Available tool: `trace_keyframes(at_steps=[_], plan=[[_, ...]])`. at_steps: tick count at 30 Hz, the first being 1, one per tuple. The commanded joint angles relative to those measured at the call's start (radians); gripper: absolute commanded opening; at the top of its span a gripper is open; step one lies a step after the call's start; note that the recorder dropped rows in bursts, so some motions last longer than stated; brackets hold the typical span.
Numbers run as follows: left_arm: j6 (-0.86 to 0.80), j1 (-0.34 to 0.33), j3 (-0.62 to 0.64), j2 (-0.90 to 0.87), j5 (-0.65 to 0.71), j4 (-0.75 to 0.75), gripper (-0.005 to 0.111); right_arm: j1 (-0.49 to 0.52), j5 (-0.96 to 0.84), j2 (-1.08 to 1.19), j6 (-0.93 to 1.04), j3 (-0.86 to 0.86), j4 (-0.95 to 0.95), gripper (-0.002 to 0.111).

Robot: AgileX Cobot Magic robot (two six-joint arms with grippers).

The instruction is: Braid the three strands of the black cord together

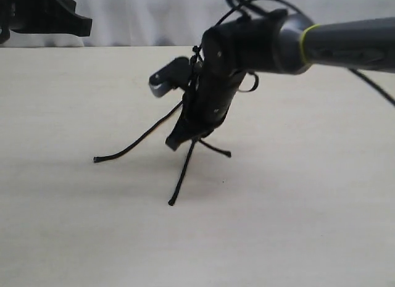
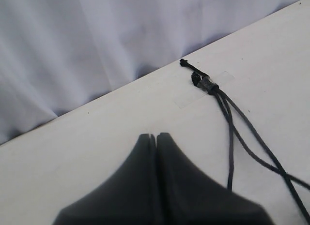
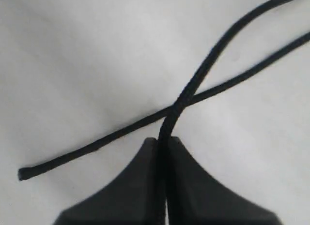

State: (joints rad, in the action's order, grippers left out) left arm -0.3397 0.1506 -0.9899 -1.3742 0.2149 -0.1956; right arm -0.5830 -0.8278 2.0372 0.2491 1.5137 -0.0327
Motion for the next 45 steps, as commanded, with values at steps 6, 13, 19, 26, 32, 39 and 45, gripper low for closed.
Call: trace_keyframes(at_steps=[6, 13, 19, 26, 32, 39, 45], plan=[[-0.001, -0.004, 0.002, 0.005, -0.015, -0.007, 0.0, 0.204, 0.0, -0.118, -0.03, 0.005, 0.04, 0.004], [-0.001, -0.004, 0.002, 0.005, -0.015, -0.007, 0.0, 0.323, 0.067, -0.065, -0.063, -0.074, 0.04, 0.004], [-0.001, -0.004, 0.002, 0.005, -0.015, -0.007, 0.0, 0.351, 0.123, -0.005, -0.081, -0.126, 0.04, 0.004], [-0.001, -0.004, 0.002, 0.005, -0.011, -0.007, 0.0, 0.351, 0.123, 0.05, -0.115, -0.126, 0.042, 0.005], [0.001, -0.004, 0.002, 0.005, -0.011, -0.007, 0.0, 0.347, 0.123, 0.084, -0.139, -0.126, 0.071, 0.028], [0.001, -0.004, 0.002, 0.005, 0.012, -0.009, 0.0, 0.347, 0.152, 0.001, -0.112, -0.117, 0.071, 0.062], [0.001, 0.042, 0.002, 0.005, 0.034, -0.009, 0.0, 0.349, 0.275, -0.208, -0.081, -0.17, 0.073, 0.063]])
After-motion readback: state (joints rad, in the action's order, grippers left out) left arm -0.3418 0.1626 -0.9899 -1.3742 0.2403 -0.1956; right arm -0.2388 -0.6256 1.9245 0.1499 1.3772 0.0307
